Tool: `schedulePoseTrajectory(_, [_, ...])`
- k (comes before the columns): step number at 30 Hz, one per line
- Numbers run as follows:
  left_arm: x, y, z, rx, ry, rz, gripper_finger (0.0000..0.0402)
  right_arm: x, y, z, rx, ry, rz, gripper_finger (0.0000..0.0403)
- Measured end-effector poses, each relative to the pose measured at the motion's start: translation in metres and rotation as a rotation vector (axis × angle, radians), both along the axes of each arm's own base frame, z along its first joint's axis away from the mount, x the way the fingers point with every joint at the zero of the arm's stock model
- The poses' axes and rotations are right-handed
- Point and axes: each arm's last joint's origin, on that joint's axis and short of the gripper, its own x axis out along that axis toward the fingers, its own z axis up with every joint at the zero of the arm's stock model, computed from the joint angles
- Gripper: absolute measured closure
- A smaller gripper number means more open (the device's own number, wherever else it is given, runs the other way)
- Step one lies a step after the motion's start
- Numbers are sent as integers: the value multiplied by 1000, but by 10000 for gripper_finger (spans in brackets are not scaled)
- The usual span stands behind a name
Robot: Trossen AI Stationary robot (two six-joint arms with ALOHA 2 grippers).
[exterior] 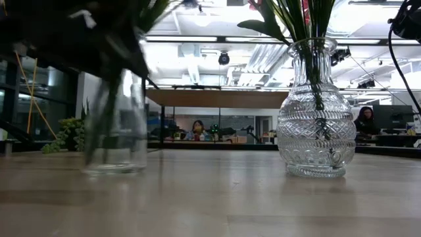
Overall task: Pick and place flowers into a vace then onto a shelf
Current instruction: Put the left transparent flower vase with the flowers on the shelf
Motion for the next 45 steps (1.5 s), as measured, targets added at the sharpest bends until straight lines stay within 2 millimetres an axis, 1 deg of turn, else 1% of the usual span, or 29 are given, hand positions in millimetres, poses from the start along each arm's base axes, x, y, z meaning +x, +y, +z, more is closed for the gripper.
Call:
schedulePoseTrajectory(2, [-7, -3, 1, -3, -3, 15, 192, 0, 0, 0, 0, 0, 0, 308])
schedulePoseTrajectory(6, [-13, -7, 1, -13, 12, 16, 192, 0, 0, 0, -3, 0, -2, 308])
schedulePoseTrajectory(18, [-14, -5, 2, -10, 29, 35, 192, 0, -1, 0, -1, -1, -6, 309])
schedulePoseTrajectory(21, [-15, -4, 5, -15, 27, 44, 192, 0, -1, 0, -1, -1, -7, 308])
schedulePoseTrajectory(26, [-19, 1, 24, 0, -20, 27, 192, 0, -1, 0, -1, -2, -6, 308])
schedulePoseTrajectory(30, [-20, 4, 40, 27, -97, -11, 192, 0, -1, 0, -1, -2, -7, 308])
schedulePoseTrajectory(39, [-28, 12, 72, 21, -102, -58, 192, 0, -1, 0, -2, -6, -4, 308])
schedulePoseTrajectory(45, [-34, 23, 98, 31, -129, -90, 193, 0, -1, 0, -3, -7, -3, 309])
